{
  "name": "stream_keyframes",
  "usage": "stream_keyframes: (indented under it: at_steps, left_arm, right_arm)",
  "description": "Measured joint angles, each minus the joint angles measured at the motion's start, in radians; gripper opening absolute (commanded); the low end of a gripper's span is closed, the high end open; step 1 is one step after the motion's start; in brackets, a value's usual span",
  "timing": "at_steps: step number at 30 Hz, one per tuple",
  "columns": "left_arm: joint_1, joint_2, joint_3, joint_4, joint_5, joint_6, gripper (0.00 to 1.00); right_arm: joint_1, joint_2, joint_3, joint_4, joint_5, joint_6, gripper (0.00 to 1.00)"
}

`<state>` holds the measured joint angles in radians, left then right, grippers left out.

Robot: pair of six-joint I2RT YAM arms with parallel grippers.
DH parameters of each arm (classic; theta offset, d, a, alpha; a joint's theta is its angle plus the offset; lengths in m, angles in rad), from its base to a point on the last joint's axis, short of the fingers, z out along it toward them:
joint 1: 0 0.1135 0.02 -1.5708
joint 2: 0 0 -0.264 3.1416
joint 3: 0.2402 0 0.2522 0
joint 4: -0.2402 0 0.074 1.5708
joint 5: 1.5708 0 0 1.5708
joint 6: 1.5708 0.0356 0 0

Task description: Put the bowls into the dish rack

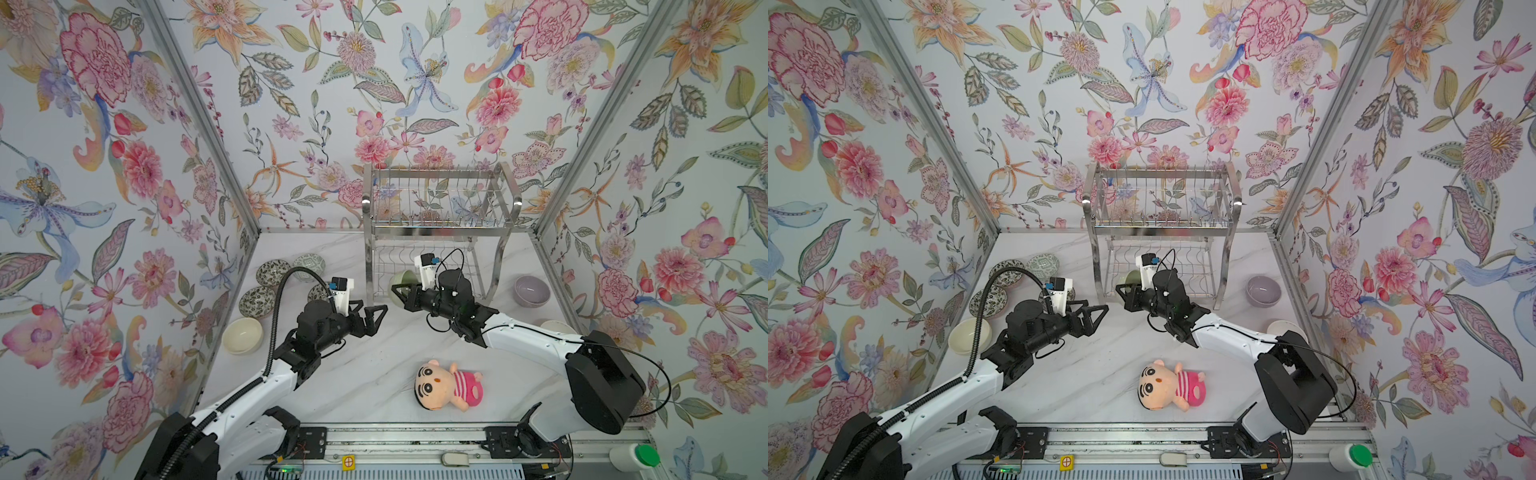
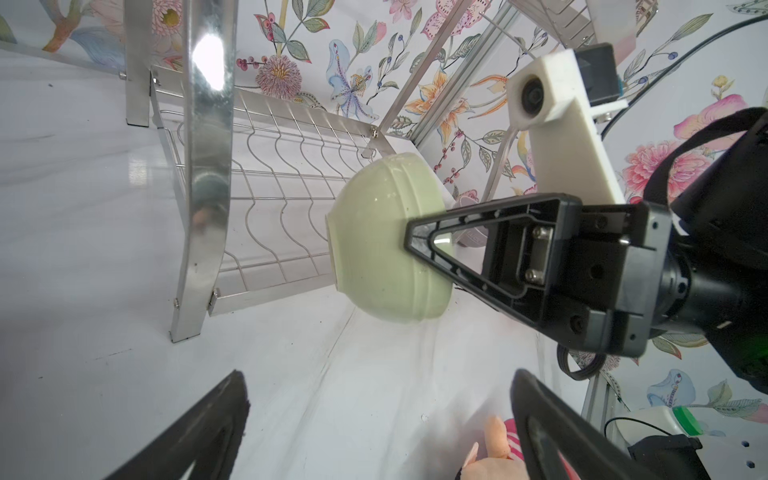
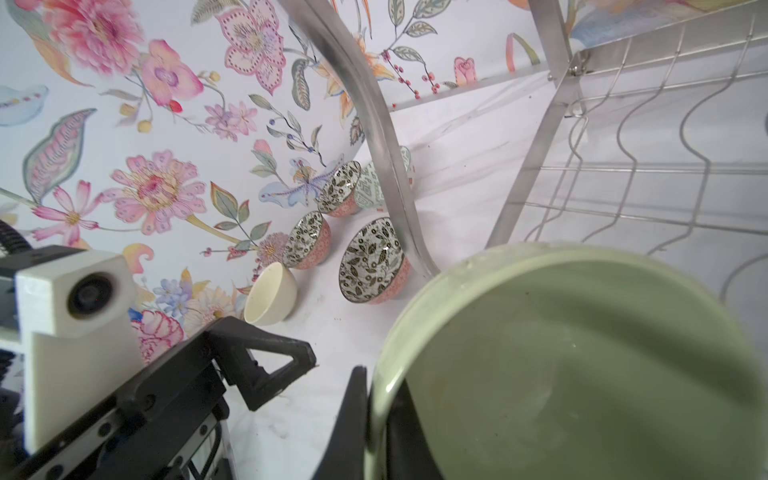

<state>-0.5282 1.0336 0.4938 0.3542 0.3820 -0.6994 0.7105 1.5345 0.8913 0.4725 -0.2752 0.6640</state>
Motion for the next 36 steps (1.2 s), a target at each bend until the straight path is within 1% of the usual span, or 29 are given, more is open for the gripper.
stream_keyframes:
  at_steps: [5,12,16,18,23,30,34,36]
  left_arm:
    - [0.0,0.028,0.042,-0.027,-0.001,0.026,0.99]
    - [-0.002,0.101,0.208,-0.153,-0.055,0.137,0.99]
    - [-0.013,0.154,0.29,-0.239,-0.134,0.22,0.99]
    - [-0.024,0.183,0.324,-0.279,-0.191,0.273,0.99]
    - [-0.077,0.282,0.396,-0.329,-0.305,0.381,0.99]
    - [-0.142,0.351,0.411,-0.323,-0.441,0.513,0.99]
    - [-0.146,0.362,0.407,-0.295,-0.474,0.562,0.99]
    - [-0.146,0.359,0.383,-0.247,-0.485,0.581,0.99]
  right_arm:
    - [-0.047,0.056,0.0,0.097,-0.037,0.037,0.0]
    - [-0.111,0.122,0.0,0.193,-0.078,0.082,0.0]
    - [-0.136,0.16,0.0,0.272,-0.094,0.116,0.0]
    - [-0.147,0.19,0.002,0.315,-0.105,0.137,0.0]
    - [-0.163,0.275,0.045,0.356,-0.119,0.164,0.0]
    - [-0.172,0.363,0.132,0.386,-0.135,0.187,0.0]
    - [-0.178,0.41,0.18,0.421,-0.137,0.209,0.0]
    - [-0.183,0.431,0.199,0.435,-0.137,0.222,0.0]
